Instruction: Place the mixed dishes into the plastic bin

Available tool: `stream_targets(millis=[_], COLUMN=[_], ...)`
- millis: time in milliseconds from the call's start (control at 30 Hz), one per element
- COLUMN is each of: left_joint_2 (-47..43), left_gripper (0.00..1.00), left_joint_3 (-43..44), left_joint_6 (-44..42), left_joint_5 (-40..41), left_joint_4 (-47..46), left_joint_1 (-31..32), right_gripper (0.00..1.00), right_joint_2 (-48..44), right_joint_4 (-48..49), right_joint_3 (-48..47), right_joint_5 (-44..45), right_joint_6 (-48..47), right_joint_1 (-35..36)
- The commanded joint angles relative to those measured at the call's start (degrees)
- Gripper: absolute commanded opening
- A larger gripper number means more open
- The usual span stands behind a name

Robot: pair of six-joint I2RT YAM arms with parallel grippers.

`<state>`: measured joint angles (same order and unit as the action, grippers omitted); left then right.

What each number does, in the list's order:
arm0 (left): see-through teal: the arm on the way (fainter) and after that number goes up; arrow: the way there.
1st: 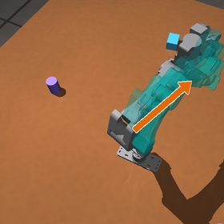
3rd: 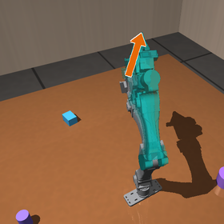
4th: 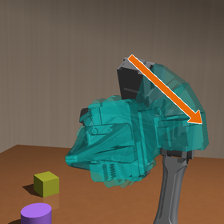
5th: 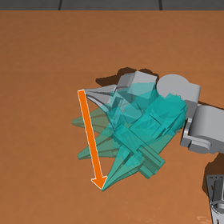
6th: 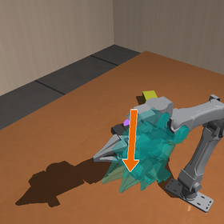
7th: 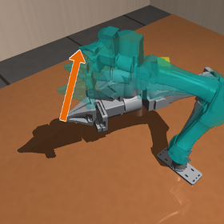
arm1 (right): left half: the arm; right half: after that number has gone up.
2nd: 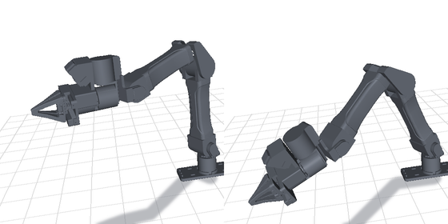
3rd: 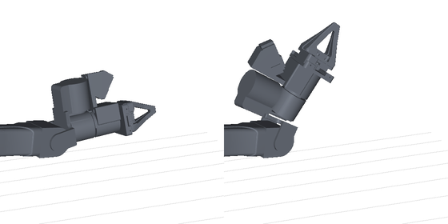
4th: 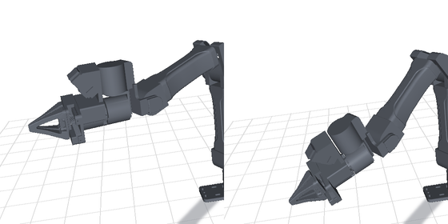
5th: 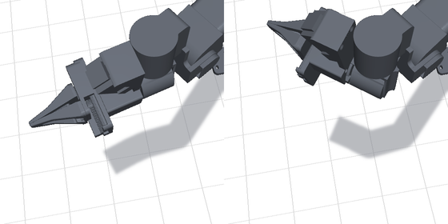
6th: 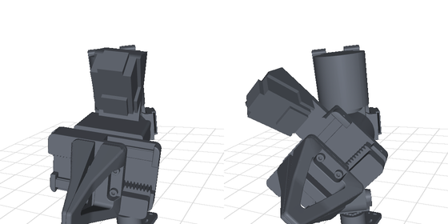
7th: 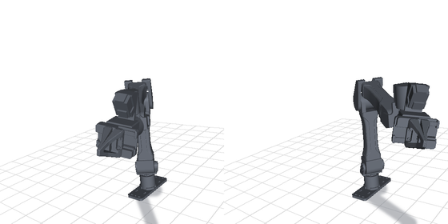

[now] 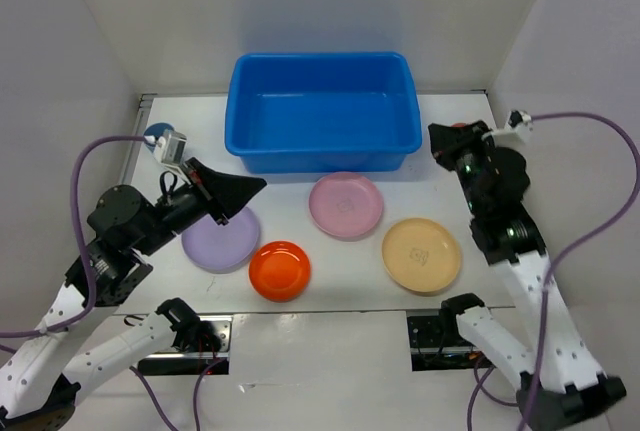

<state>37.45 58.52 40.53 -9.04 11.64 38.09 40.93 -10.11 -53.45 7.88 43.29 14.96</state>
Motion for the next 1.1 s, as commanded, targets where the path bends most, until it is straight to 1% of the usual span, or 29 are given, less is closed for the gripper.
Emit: stream_targets(millis=[0, 33, 67, 100, 133, 167, 200, 233, 267, 367, 400, 433, 500, 567, 600, 800, 900, 933, 967, 1067], left_joint_2=[-0.19, -0.19, -0.19, 0.42, 0.43, 0.43, 0.43, 0.43, 0.95, 2.09, 2.1, 2.62, 2.63, 2.63, 2.63, 3.77, 3.77, 3.77, 3.77, 3.25], left_gripper=[0.0, 0.0, 0.0, 0.0, 0.0, 0.03, 0.18, 0.32, 0.39, 0.39, 0.41, 0.44, 0.46, 0.49, 0.49, 0.54, 0.55, 0.59, 0.6, 0.62], left_joint_3=[4.31, 5.97, 6.77, 7.48, 7.48, 7.48, 7.48, 7.48, 7.48, 7.48, 7.48, 7.48, 6.96, 6.96, 6.96, 6.43, 5.82, 5.81, 5.29, 5.29], left_joint_6=[-4.05, -5.45, -6.16, -6.78, -7.31, -7.83, -7.84, -7.84, -8.36, -8.97, -8.98, -8.98, -9.51, -10.04, -10.64, -11.71, -11.71, -11.71, -11.71, -12.32], left_joint_5=[4.55, 5.43, 7.0, 7.71, 8.33, 8.86, 9.38, 9.91, 9.92, 9.92, 9.92, 9.92, 10.44, 10.97, 10.97, 11.59, 11.59, 12.11, 12.11, 13.43], left_joint_4=[1.7, 2.68, 3.73, 5.13, 5.15, 5.84, 5.85, 5.85, 5.85, 5.85, 6.37, 6.38, 6.38, 6.9, 6.91, 7.43, 7.96, 7.96, 7.96, 7.96], left_joint_1=[0.32, 0.32, 0.32, 0.32, 0.32, 0.32, 0.32, 0.32, 0.32, 0.32, 0.32, 0.32, 0.32, 0.32, 0.32, 0.32, 0.32, 0.32, 0.32, 0.32], right_gripper=[0.17, 0.17, 0.22, 0.29, 0.37, 0.5, 0.57, 0.61, 0.61, 0.6, 0.56, 0.56, 0.55, 0.55, 0.55, 0.55, 0.57, 0.61, 0.62, 0.66], right_joint_2=[11.16, 14.32, 20.79, 24.08, 27.24, 32.41, 34.55, 36.57, 40.77, 47.99, 52.72, 54.77, 58.37, 59.61, 60.32, 59.63, 58.31, 57.61, 57.6, 57.6], right_joint_4=[-1.92, -2.8, -4.03, -6.48, -7.2, -7.73, -7.73, -8.26, -8.87, -12.73, -13.79, -15.54, -16.08, -16.08, -16.6, -15.56, -16.17, -16.17, -16.17, -17.22], right_joint_3=[-5.95, -7.79, -12.07, -14.29, -17.97, -19.4, -20.45, -22.73, -24.05, -30.2, -31.7, -34.24, -35.14, -35.67, -35.67, -34.53, -34.01, -34.0, -33.48, -33.47], right_joint_5=[11.46, 10.06, 4.74, 1.73, -1.52, -4.16, -6.62, -6.04, -3.34, -1.02, -1.02, -1.02, -0.5, 0.38, 0.9, 1.96, 4.59, 6.6, 7.41, 7.41], right_joint_6=[-7.59, -8.13, -8.13, -8.74, -8.75, -8.75, -8.75, -8.75, -8.75, -8.75, -9.27, -9.27, -9.8, -9.8, -10.32, -10.33, -10.33, -10.33, -10.33, -10.85], right_joint_1=[-4.3, -6.68, -9.4, -14.82, -17.48, -19.42, -20.92, -21.72, -22.25, -23.48, -24.18, -25.49, -26.12, -27.52, -27.53, -28.14, -28.14, -28.14, -28.14, -29.28])
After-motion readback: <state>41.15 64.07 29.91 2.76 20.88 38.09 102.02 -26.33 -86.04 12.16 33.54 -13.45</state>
